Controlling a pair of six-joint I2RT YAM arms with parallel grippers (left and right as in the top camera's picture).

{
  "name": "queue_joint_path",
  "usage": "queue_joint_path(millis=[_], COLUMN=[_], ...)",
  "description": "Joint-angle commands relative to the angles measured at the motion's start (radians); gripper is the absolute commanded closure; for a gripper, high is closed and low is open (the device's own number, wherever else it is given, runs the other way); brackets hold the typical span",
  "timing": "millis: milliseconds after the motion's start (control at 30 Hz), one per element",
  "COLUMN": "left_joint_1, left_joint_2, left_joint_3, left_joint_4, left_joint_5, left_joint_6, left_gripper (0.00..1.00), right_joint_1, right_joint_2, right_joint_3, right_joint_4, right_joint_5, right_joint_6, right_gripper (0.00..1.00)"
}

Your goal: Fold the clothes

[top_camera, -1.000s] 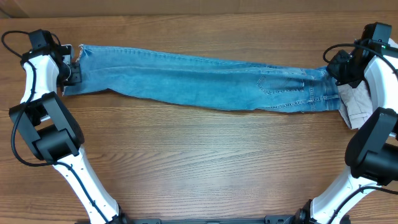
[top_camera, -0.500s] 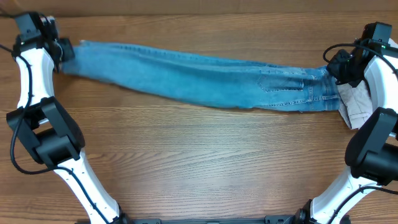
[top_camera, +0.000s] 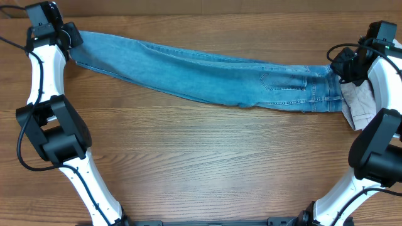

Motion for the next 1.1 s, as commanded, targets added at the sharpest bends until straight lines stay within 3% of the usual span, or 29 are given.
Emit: queue_joint_path(millis=[0, 67, 167, 600, 800, 967, 1067], left_joint_1=[0.0, 0.0, 0.0, -0.021, -0.025, -0.014, -0.015], left_joint_2=[0.013, 0.013, 0.013, 0.013, 0.013, 0.013, 0.013], left_joint_3=[0.017, 0.017, 0.017, 0.004, -0.052, -0.086, -0.093], left_joint_4=[0.007, 0.011, 0.005, -0.232, -0.24, -0.205, -0.192], left_joint_5=[-0.044, -0.043, -0.056, -0.057, -0.073, -0.032, -0.007], left_joint_6=[-0.023, -0.019, -0.017, 0.03, 0.06, 0.068, 0.085], left_gripper=[0.7, 0.38, 0.0, 0.0, 0.0, 0.21, 0.17], right_joint_1=[-0.009, -0.009, -0.009, -0.009, -0.009, -0.009, -0.009], right_joint_2=[0.0, 0.0, 0.0, 0.0, 0.0, 0.0, 0.0], right_joint_3=[0.033, 0.033, 0.033, 0.032, 0.032, 0.032, 0.032], right_joint_4=[0.021, 0.024, 0.026, 0.016, 0.0, -0.013, -0.014], right_joint_5=[0.039, 0.039, 0.039, 0.047, 0.065, 0.065, 0.065], right_joint_6=[0.008, 0.009, 0.032, 0.073, 0.087, 0.086, 0.086], right_gripper=[0.96, 0.96, 0.96, 0.96, 0.96, 0.96, 0.96])
